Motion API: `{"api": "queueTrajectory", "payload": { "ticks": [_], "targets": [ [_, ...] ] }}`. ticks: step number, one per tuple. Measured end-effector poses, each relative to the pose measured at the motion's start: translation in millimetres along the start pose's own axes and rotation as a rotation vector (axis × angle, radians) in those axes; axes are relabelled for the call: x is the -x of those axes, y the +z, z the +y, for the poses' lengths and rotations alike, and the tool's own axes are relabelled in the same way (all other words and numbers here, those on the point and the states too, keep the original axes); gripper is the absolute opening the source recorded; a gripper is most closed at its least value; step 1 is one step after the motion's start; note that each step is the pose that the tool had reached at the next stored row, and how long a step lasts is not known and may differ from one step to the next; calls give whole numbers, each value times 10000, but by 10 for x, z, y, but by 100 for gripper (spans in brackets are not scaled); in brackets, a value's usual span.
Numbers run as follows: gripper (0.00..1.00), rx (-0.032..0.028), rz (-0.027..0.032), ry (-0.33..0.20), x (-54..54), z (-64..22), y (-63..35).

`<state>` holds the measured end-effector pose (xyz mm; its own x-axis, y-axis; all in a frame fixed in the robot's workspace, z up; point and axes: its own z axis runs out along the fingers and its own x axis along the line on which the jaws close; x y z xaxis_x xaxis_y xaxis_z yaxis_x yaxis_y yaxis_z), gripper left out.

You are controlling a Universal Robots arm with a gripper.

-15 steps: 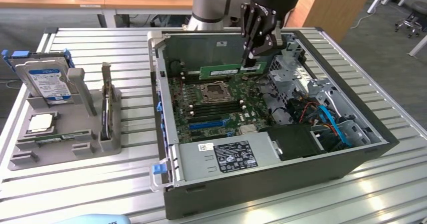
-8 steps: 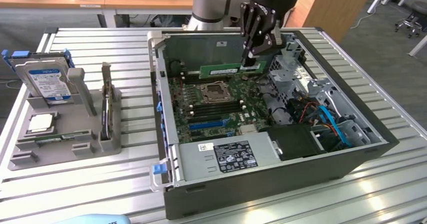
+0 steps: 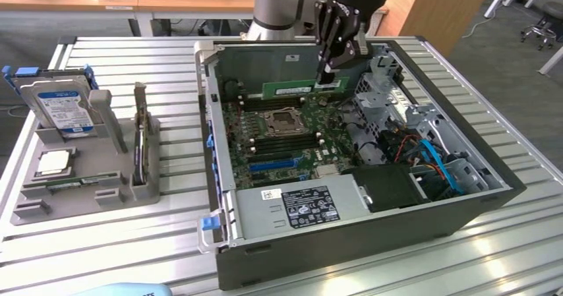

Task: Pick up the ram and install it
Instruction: 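Pick up the ram and move it above insertion slot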

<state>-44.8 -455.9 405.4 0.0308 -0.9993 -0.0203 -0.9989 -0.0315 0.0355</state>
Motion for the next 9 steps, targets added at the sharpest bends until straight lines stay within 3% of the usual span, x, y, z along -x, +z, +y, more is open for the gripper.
{"api": "queueTrajectory", "payload": {
  "ticks": [9],
  "targets": [
    [12,0,1,0,135,-11,14]
  ]
}}
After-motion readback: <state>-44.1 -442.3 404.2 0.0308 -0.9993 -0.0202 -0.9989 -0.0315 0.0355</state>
